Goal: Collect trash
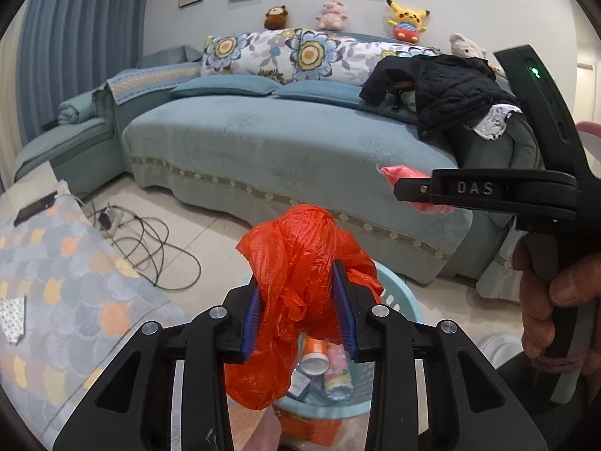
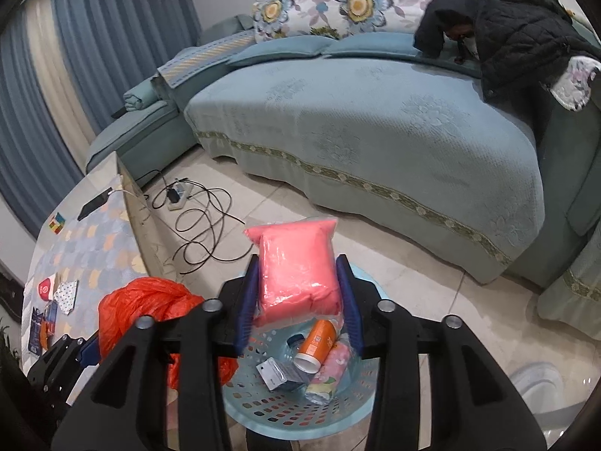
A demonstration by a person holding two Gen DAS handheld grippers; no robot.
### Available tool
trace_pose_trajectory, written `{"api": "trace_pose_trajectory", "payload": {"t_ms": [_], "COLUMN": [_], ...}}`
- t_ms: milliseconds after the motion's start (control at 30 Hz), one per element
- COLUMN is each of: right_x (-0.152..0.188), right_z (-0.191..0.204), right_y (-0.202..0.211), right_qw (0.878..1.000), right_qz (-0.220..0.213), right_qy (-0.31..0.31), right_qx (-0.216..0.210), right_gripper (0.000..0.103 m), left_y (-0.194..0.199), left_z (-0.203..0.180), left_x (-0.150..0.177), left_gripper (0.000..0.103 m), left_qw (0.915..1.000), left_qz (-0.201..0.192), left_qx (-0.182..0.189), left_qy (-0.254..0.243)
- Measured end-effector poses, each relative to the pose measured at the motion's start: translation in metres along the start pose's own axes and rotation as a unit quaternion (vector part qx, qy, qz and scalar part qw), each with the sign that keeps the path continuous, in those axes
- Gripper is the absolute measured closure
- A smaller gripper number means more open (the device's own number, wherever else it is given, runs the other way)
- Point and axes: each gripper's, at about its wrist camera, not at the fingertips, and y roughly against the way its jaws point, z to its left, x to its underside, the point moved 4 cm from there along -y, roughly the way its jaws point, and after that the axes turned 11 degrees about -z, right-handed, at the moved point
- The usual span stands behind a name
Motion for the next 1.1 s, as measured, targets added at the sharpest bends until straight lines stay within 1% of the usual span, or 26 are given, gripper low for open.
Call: {"api": "trace_pose_trajectory", "payload": {"t_ms": [33, 100, 167, 233, 300, 400, 500, 567, 633, 700, 767, 833, 867, 900, 967, 1000, 1067, 1100], "right_x": [0.0, 0.0, 0.001, 0.0, 0.001, 0.0, 0.001, 0.001, 0.002, 0.003, 0.005, 0.007, 0.008, 0.01, 0.013, 0.014, 0.015, 0.016], "right_z": [-0.002, -0.005, -0.006, -0.006, -0.002, 0.003, 0.008, 0.013, 0.023, 0.034, 0.049, 0.066, 0.072, 0.083, 0.102, 0.118, 0.143, 0.165], "right_y": [0.0, -0.001, -0.002, -0.003, -0.003, -0.003, -0.002, -0.003, -0.003, -0.003, -0.002, -0.001, -0.001, -0.001, 0.0, 0.001, 0.004, 0.006], "right_qw": [1.0, 1.0, 1.0, 1.0, 1.0, 1.0, 1.0, 1.0, 1.0, 0.999, 0.999, 0.998, 0.998, 0.997, 0.996, 0.994, 0.99, 0.987], "right_qz": [0.001, 0.002, 0.002, 0.003, 0.003, 0.004, 0.006, 0.011, 0.015, 0.016, 0.015, 0.016, 0.016, 0.018, 0.02, 0.02, 0.017, 0.012], "right_qy": [-0.005, -0.014, -0.016, -0.013, -0.008, -0.005, -0.007, -0.009, -0.006, 0.007, 0.024, 0.039, 0.043, 0.05, 0.059, 0.067, 0.081, 0.096], "right_qx": [0.002, 0.007, 0.009, 0.008, 0.006, 0.002, -0.003, -0.013, -0.022, -0.027, -0.033, -0.039, -0.042, -0.051, -0.069, -0.086, -0.11, -0.129], "right_gripper": [0.054, 0.051, 0.048, 0.048, 0.048, 0.047, 0.046, 0.045, 0.044, 0.044, 0.044, 0.044, 0.044, 0.044, 0.043, 0.042, 0.04, 0.039], "left_y": [-0.002, -0.002, 0.0, 0.003, 0.006, 0.012, 0.025, 0.039, 0.056, 0.072, 0.097, 0.121, 0.133, 0.149, 0.175, 0.195, 0.218, 0.23], "left_z": [0.001, 0.007, 0.013, 0.019, 0.022, 0.031, 0.05, 0.067, 0.088, 0.111, 0.149, 0.186, 0.206, 0.234, 0.271, 0.299, 0.333, 0.351], "left_x": [0.0, 0.001, 0.003, 0.004, 0.004, 0.003, 0.004, 0.008, 0.017, 0.024, 0.032, 0.037, 0.039, 0.043, 0.047, 0.051, 0.055, 0.057], "left_gripper": [0.059, 0.049, 0.041, 0.038, 0.038, 0.038, 0.038, 0.036, 0.036, 0.036, 0.036, 0.036, 0.035, 0.034, 0.034, 0.034, 0.033, 0.033], "left_qw": [1.0, 0.9997, 0.9993, 0.9988, 0.9987, 0.9989, 0.999, 0.9993, 0.9978, 0.9941, 0.9871, 0.9782, 0.9722, 0.9631, 0.9504, 0.9412, 0.9286, 0.9225], "left_qz": [0.003, 0.007, 0.009, 0.008, 0.008, 0.005, 0.006, 0.01, 0.021, 0.029, 0.038, 0.042, 0.042, 0.043, 0.042, 0.035, 0.028, 0.024], "left_qx": [-0.001, 0.005, 0.009, 0.012, 0.014, 0.006, -0.007, -0.028, -0.062, -0.098, -0.148, -0.196, -0.224, -0.26, -0.306, -0.336, -0.369, -0.382], "left_qy": [0.004, 0.02, 0.036, 0.046, 0.049, 0.047, 0.044, 0.023, -0.009, -0.034, -0.047, -0.053, -0.056, -0.053, -0.033, -0.011, 0.026, 0.05]}}
